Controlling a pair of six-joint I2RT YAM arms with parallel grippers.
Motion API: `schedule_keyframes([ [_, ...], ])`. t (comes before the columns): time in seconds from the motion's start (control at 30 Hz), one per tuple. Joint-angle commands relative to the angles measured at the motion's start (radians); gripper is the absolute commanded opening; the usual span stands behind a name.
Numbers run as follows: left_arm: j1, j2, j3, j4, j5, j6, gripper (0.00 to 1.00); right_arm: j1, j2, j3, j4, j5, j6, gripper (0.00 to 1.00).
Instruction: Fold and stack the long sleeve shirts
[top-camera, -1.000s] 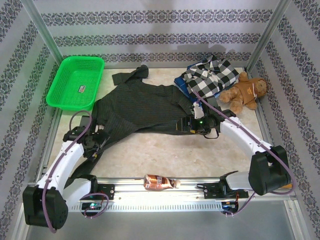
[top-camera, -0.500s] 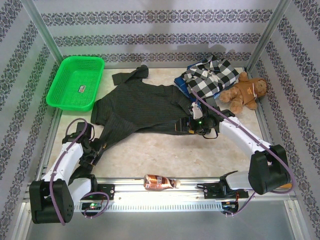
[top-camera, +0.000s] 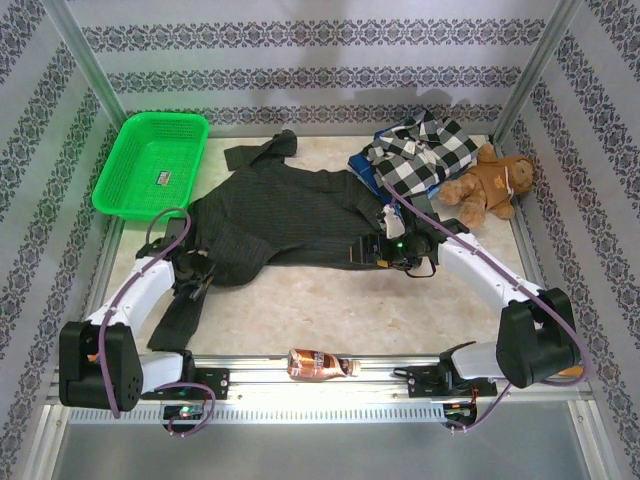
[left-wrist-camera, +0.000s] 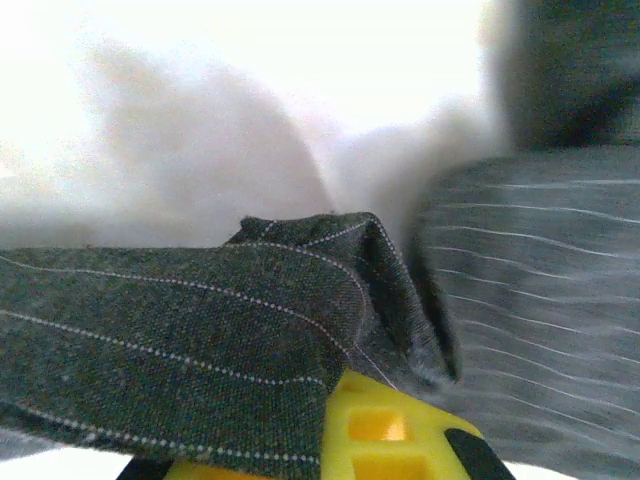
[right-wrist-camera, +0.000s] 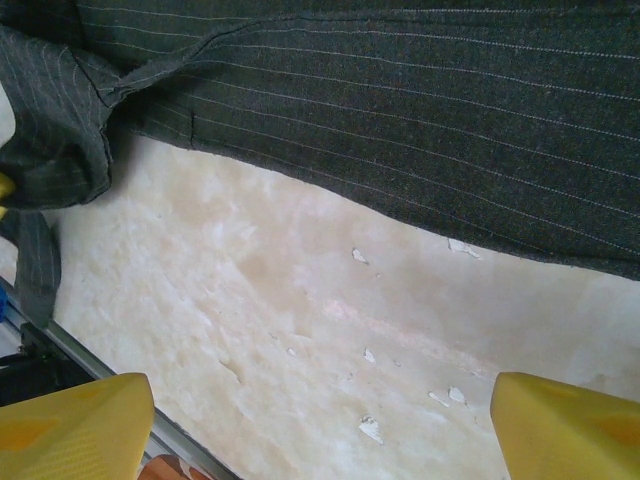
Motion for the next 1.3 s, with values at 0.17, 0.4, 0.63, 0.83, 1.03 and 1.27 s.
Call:
schedule_keyframes([
  [0.17,-0.098,-0.042,0.255,-0.092,-0.074,0.048,0.06,0.007,0.007,0.000,-0.001,-0.003,-0.020,0.88],
  [0.4,-0.174,0.148,0.557,-0.076,-0.061,0.110,0.06,0.004,0.021,0.006,0.002,0.007,-0.019,0.88],
  [0.63,-0.189,0.393,0.858,-0.090,-0.055,0.183,0.06,-0.002,0.028,0.000,0.017,0.025,-0.013,0.88],
  [0.83,-0.189,0.586,1.104,-0.179,-0.078,0.253,0.06,-0.009,0.054,-0.001,0.035,0.046,-0.009,0.88],
  [1.03,-0.187,0.703,1.233,-0.189,-0.122,0.284,0.06,-0.009,0.115,0.018,0.049,0.106,0.005,0.87],
  [1.27,-0.203,0.870,1.344,-0.047,0.076,0.419,0.15,-0.008,0.268,0.062,0.058,0.190,0.052,0.86],
])
